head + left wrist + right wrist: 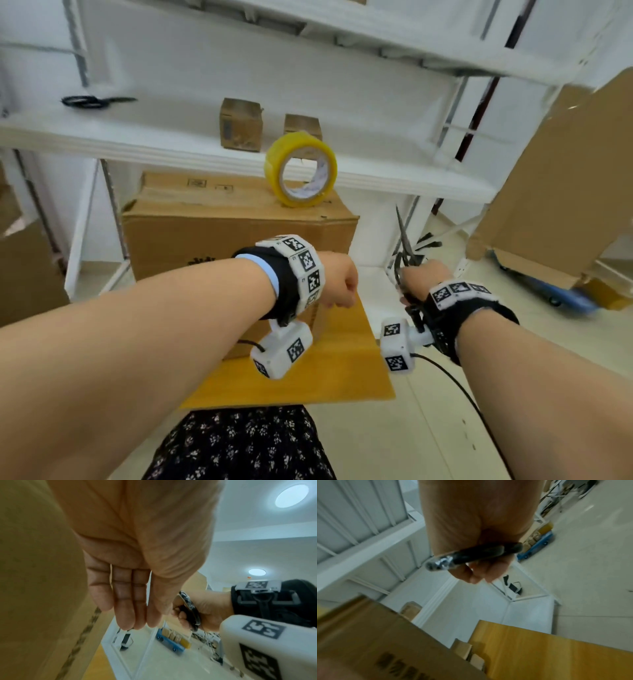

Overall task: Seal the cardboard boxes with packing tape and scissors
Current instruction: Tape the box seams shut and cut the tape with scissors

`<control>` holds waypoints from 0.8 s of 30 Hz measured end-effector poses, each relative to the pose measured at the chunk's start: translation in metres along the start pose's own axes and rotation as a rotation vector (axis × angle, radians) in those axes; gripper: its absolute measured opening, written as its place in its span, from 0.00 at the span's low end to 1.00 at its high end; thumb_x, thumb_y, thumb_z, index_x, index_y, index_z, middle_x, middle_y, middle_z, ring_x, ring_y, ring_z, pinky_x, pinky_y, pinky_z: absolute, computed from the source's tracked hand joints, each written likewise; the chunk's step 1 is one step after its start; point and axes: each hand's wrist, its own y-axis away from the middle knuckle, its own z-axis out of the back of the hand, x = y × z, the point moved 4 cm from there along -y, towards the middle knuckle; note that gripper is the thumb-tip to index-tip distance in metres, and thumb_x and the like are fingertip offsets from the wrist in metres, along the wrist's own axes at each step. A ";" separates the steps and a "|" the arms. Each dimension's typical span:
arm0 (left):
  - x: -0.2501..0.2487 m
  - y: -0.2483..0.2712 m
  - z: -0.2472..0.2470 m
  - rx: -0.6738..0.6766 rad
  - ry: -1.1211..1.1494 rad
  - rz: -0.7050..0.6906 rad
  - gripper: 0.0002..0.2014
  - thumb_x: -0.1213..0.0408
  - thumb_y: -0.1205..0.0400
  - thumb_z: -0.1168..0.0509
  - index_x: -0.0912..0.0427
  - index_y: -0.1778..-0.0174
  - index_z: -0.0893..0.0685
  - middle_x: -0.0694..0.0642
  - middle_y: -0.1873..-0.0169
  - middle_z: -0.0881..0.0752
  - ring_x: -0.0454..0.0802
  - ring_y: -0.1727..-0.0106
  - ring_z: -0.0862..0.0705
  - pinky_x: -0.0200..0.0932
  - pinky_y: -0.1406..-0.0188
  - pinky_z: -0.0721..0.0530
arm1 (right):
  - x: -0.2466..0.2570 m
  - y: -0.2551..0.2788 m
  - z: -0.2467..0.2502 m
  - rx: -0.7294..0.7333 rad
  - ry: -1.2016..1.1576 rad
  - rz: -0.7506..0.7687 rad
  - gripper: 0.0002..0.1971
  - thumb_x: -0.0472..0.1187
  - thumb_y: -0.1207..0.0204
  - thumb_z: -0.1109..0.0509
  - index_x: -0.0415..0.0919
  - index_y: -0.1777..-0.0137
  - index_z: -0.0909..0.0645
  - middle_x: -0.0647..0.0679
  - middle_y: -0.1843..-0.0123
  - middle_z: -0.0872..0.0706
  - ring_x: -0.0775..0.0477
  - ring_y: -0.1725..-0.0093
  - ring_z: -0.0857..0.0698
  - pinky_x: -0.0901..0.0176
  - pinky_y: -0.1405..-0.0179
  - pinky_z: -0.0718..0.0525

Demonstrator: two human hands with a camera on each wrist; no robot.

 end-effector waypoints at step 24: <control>0.138 0.077 0.122 -0.339 -0.076 0.493 0.22 0.66 0.15 0.43 0.47 0.25 0.25 0.54 0.29 0.22 0.55 0.34 0.20 0.47 0.36 0.20 | 0.193 0.031 -0.032 -0.133 -0.079 0.359 0.19 0.52 0.23 0.27 0.33 0.52 0.18 0.44 0.69 0.16 0.43 0.70 0.17 0.59 0.77 0.27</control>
